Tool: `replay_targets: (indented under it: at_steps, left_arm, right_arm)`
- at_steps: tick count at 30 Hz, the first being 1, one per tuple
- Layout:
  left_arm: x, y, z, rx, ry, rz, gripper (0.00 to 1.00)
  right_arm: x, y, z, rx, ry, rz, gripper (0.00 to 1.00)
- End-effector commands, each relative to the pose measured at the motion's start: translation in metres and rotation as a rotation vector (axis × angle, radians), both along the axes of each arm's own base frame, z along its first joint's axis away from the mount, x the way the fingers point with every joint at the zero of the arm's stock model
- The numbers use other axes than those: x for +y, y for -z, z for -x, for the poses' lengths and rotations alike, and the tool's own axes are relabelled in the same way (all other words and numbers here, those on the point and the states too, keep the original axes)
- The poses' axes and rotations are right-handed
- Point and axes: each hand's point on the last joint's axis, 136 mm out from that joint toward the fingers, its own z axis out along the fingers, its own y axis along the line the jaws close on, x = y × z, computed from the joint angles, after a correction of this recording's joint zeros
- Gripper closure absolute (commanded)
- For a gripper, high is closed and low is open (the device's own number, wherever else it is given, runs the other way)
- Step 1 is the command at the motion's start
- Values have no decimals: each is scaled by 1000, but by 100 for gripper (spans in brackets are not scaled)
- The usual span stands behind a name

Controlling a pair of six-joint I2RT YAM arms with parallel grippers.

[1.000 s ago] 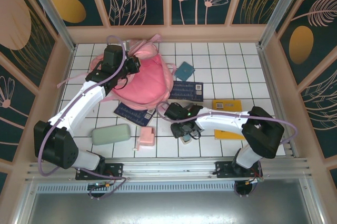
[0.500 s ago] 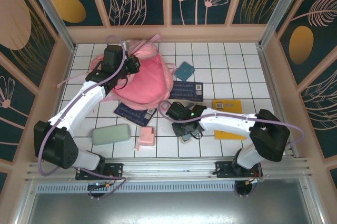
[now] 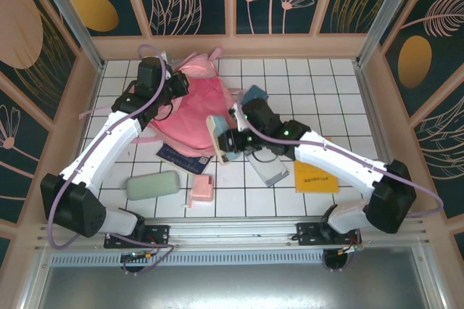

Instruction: Pack books, pencil case, and school supplies into a backpack

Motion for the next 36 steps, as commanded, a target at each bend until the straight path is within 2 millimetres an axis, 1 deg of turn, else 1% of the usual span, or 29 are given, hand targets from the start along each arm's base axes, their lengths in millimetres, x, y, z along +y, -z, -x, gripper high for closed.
replay_targets:
  at_steps: [1,3,5,7,8,11,12,13,15,18,20,22,24,25,26,27,29,32,34,36]
  left_arm:
    - [5,-78,7,-160,-44,136,100]
    - [8,-88,11,-169,-58,155,100]
    - [8,-96,15,-179,-56,174,100]
    - [6,-103,18,-186,-44,193,100]
    - [6,-106,20,-188,-41,202,100]
    - [4,-114,24,-200,-26,226,100]
    - [3,-115,24,-201,-19,229,100]
    - [2,-117,25,-203,-12,232,100]
    - [2,-118,26,-197,-12,237,100]
    - [5,-121,26,-206,-25,228,100]
    - [7,-123,25,-212,-34,216,100]
    - [10,-123,24,-212,-45,197,100]
    - [10,-121,22,-207,-48,183,100]
    - [11,-120,21,-206,-50,176,100]
    - [12,-118,21,-203,-56,167,100]
    - [14,-116,20,-202,-67,157,100]
    - [18,-114,19,-201,-83,145,100]
    - [23,-109,17,-199,-107,126,100]
    - [24,-107,17,-197,-113,116,100]
    - [23,-108,16,-200,-109,114,100]
  right_arm:
    - [37,-40,-29,62,-27,-236,86]
    - [49,-34,-54,143,4,-297,86]
    - [60,-30,-82,172,59,-316,86]
    - [68,-28,-109,197,132,-328,84]
    - [76,-27,-124,217,164,-351,82]
    - [99,-21,-155,282,230,-410,74]
    - [110,-23,-164,276,220,-449,69]
    - [119,-21,-174,270,236,-453,63]
    - [133,-12,-194,284,277,-432,49]
    - [139,4,-213,298,324,-382,36]
    - [138,9,-218,280,344,-354,31]
    - [133,11,-218,258,352,-329,27]
    - [131,5,-213,226,308,-338,26]
    - [131,-3,-209,195,276,-347,27]
    - [132,-15,-203,137,226,-353,27]
    - [131,-24,-197,72,187,-336,27]
    - [123,-36,-186,-31,153,-273,29]
    - [110,-51,-158,-120,87,-225,33]
    - [101,-52,-137,-157,57,-180,34]
    - [88,-49,-120,-191,65,-125,35]
